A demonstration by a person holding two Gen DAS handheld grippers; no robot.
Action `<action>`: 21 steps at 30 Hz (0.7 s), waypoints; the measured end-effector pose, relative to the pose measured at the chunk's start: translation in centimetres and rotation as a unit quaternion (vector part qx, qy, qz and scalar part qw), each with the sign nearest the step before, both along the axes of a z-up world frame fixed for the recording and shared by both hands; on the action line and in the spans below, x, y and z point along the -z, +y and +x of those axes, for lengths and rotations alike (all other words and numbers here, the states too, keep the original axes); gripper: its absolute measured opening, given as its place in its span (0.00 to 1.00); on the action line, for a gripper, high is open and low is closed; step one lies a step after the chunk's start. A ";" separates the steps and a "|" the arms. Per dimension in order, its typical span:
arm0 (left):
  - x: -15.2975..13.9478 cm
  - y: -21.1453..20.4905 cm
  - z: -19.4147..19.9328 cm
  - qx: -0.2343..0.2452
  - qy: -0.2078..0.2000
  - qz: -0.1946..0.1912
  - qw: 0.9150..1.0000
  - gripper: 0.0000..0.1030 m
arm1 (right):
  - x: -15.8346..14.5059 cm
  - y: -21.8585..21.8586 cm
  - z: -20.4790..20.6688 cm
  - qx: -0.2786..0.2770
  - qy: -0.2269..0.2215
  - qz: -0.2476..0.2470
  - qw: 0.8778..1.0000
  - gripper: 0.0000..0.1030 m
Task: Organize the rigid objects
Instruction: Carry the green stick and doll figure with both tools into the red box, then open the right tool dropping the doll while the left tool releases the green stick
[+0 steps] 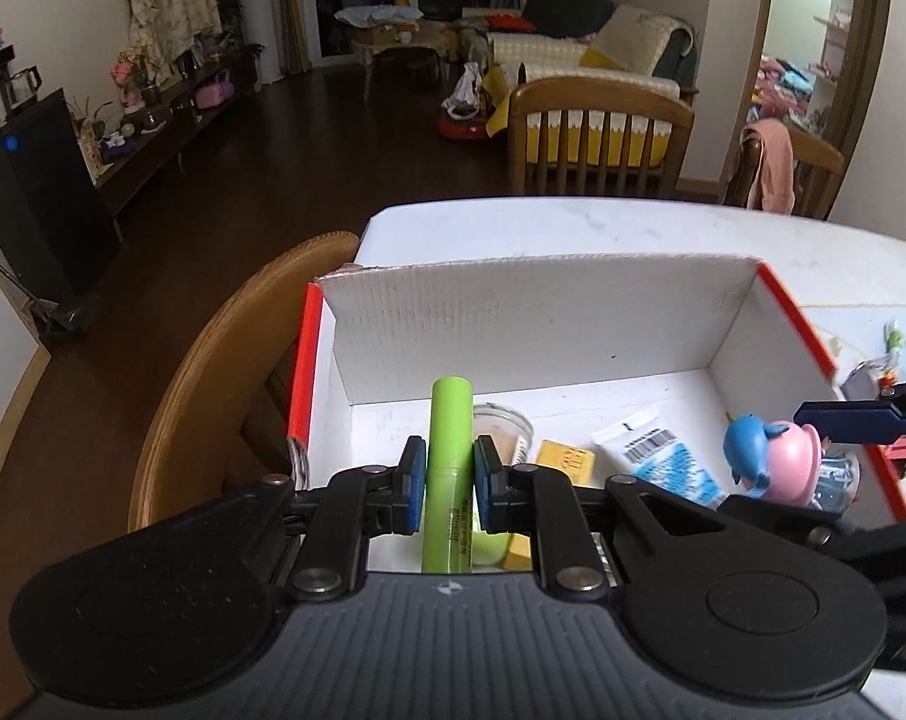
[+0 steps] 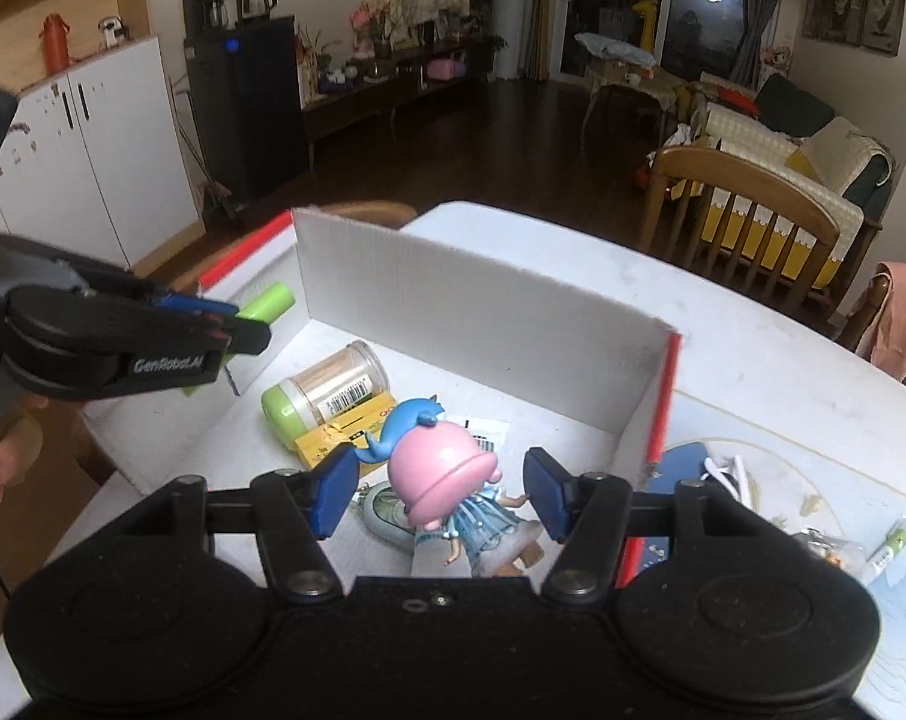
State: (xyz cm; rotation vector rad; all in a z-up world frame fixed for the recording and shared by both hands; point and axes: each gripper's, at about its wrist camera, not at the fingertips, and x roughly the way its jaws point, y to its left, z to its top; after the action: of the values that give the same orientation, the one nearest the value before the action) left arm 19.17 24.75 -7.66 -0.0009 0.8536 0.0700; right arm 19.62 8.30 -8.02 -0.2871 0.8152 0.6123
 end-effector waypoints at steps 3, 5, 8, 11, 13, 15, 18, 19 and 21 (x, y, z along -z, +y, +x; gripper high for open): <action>0.8 0.2 1.1 0.004 0.011 0.005 1.000 0.16 | 1.1 1.0 0.5 0.000 0.004 -0.017 1.000 0.58; 1.2 0.1 1.6 0.008 0.017 0.009 1.000 0.16 | 1.8 1.6 0.8 0.000 0.009 -0.024 1.000 0.58; 1.8 0.0 2.2 0.014 0.029 0.008 0.999 0.16 | 2.6 2.1 1.2 0.000 0.016 -0.031 0.999 0.58; 2.4 -0.1 2.6 0.020 0.042 0.015 0.999 0.16 | 3.1 2.4 1.4 -0.001 0.022 -0.039 0.999 0.58; 2.8 -0.1 2.9 0.021 0.050 0.015 0.998 0.16 | 3.5 2.5 1.4 -0.001 0.026 -0.045 0.999 0.58; 3.1 0.1 3.2 0.020 0.060 0.011 0.998 0.16 | 3.8 2.7 1.5 -0.002 0.029 -0.047 0.998 0.58; 3.4 0.3 3.3 0.021 0.065 0.006 0.998 0.16 | 4.1 2.8 1.6 -0.002 0.034 -0.051 0.998 0.58; 3.4 0.3 3.3 0.021 0.066 0.004 0.998 0.16 | 4.2 2.8 1.5 -0.001 0.035 -0.052 0.998 0.58; 3.4 0.4 3.4 0.021 0.068 0.001 0.997 0.16 | 4.5 2.9 1.7 -0.001 0.040 -0.054 0.998 0.59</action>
State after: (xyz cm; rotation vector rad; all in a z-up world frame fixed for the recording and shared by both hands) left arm 22.53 25.16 -11.09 0.0240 0.9900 0.0308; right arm 21.33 11.20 -12.57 -0.3633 0.9274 0.5854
